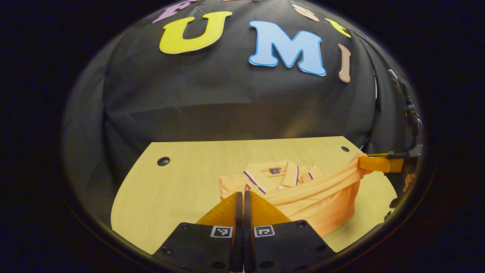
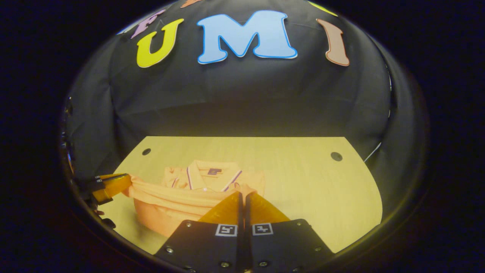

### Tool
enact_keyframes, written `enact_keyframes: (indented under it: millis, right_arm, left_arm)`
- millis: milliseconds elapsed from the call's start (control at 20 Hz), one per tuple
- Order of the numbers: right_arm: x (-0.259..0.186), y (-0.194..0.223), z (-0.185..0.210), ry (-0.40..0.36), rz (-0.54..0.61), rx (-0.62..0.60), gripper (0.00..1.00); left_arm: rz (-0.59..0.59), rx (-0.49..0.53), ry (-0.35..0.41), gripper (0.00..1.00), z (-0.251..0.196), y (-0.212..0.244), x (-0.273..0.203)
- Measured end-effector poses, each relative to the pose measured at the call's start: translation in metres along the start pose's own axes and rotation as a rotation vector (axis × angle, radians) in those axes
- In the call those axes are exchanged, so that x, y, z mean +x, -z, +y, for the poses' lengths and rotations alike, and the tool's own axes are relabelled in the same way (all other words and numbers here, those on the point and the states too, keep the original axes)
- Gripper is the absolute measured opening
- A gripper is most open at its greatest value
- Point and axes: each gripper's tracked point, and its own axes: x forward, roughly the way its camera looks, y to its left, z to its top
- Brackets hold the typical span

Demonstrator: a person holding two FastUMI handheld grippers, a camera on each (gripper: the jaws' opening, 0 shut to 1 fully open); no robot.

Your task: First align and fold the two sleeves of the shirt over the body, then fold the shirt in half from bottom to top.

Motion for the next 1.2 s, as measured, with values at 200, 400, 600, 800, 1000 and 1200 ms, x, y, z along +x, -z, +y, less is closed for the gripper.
enact_keyframes:
  millis: [200,400,600,800,1000,1200]
  right_arm:
    - [0.034,-0.015,-0.005,-0.004,0.003,0.010,0.00]
    - [0.065,-0.023,-0.008,0.004,0.010,0.005,0.00]
    - [0.097,-0.027,-0.007,0.023,0.012,-0.011,0.00]
    - [0.126,-0.020,-0.020,0.046,0.040,0.005,0.00]
    - [0.143,-0.007,-0.022,0.065,0.065,-0.002,0.00]
    - [0.150,0.003,-0.022,0.074,0.093,-0.009,0.01]
  left_arm:
    - [-0.024,-0.007,-0.026,0.06,0.007,-0.016,0.031]
    - [-0.027,0.001,-0.045,0.06,0.011,-0.020,0.069]
    - [-0.040,0.027,-0.064,0.06,0.016,-0.022,0.104]
    - [-0.061,0.055,-0.086,0.06,0.018,-0.021,0.125]
    - [-0.051,0.066,-0.093,0.06,0.017,-0.011,0.136]
    - [-0.029,0.076,-0.097,0.06,0.017,-0.001,0.142]
